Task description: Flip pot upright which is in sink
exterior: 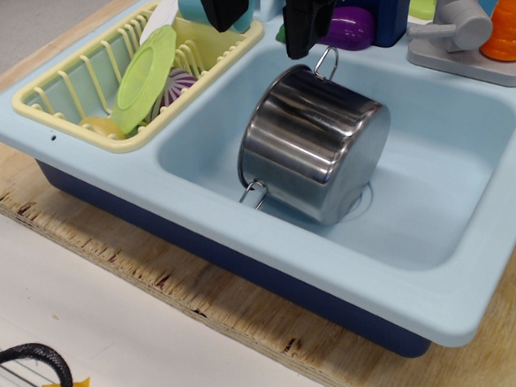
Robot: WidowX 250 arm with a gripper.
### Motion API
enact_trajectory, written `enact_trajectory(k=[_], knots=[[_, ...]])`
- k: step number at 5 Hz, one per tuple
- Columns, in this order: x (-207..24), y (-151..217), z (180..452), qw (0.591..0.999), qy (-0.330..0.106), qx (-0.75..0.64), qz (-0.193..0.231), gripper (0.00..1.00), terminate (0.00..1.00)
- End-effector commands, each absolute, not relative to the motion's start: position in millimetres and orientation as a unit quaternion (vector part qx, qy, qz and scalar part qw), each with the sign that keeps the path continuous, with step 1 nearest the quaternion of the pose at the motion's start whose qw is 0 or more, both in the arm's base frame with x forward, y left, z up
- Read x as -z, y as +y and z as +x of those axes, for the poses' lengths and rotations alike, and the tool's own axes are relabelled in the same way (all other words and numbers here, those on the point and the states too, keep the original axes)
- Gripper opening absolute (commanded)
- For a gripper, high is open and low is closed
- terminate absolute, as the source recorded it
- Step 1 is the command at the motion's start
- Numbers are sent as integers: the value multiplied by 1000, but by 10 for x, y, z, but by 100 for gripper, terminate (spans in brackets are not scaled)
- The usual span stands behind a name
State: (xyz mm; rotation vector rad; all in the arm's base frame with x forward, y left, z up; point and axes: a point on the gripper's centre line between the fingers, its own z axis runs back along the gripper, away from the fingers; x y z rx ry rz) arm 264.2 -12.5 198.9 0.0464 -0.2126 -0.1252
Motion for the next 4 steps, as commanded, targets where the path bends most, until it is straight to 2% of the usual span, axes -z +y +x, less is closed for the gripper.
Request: enact_trajectory(k=[1,2,4], knots=[[-1989,-125,2642,992,-106,62,23,100,0],[-1889,-47,2664,992,-109,48,-39,100,0],[-1829,13,2706,988,-99,34,-115,100,0]])
